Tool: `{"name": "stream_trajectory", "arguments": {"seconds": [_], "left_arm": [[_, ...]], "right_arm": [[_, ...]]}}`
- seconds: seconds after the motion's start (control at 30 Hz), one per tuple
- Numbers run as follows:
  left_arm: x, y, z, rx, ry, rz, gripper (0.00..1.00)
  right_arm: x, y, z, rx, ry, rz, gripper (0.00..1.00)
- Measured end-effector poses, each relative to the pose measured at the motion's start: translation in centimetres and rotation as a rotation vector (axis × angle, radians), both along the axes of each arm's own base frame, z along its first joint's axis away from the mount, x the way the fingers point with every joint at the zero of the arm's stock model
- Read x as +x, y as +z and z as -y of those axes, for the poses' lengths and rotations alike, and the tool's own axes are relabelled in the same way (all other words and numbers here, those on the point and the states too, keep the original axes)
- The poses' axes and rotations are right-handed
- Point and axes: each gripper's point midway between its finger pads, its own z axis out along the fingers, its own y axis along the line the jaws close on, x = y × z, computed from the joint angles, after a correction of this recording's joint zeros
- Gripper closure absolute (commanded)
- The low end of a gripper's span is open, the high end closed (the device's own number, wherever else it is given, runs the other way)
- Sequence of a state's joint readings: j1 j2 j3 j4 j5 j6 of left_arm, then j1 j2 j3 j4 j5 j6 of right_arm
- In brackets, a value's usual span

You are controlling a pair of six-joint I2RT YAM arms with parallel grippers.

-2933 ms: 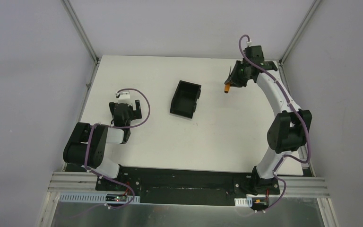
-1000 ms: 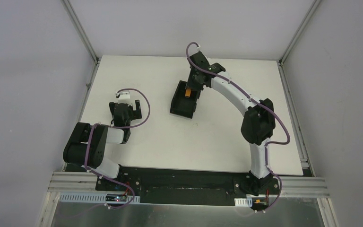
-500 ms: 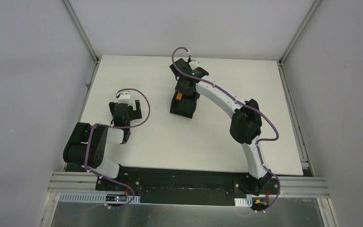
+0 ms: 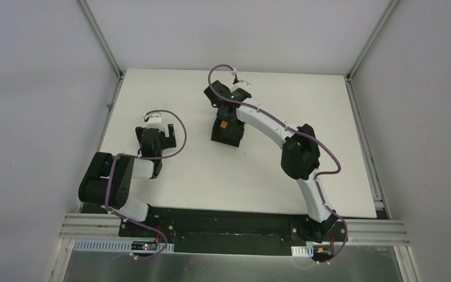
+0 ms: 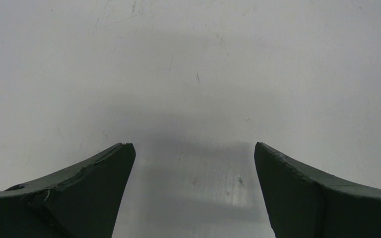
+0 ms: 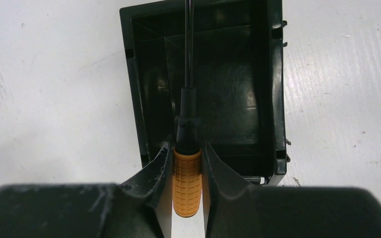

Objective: Put the screwdriver in the bin
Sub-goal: Place the screwdriver in the bin.

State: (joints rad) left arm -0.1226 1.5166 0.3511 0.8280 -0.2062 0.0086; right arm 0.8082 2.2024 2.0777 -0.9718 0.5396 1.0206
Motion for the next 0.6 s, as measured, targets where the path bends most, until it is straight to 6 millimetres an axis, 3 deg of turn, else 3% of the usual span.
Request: {"name": "stream_trajectory", "arguments": {"seconds": [0.6], "left_arm": [[0.0, 0.0, 0.0, 0.0, 0.0, 0.0, 0.01]], "right_arm": [[-0.6, -1.9, -0.2, 0.006, -0.12, 0.007, 1.0]]}}
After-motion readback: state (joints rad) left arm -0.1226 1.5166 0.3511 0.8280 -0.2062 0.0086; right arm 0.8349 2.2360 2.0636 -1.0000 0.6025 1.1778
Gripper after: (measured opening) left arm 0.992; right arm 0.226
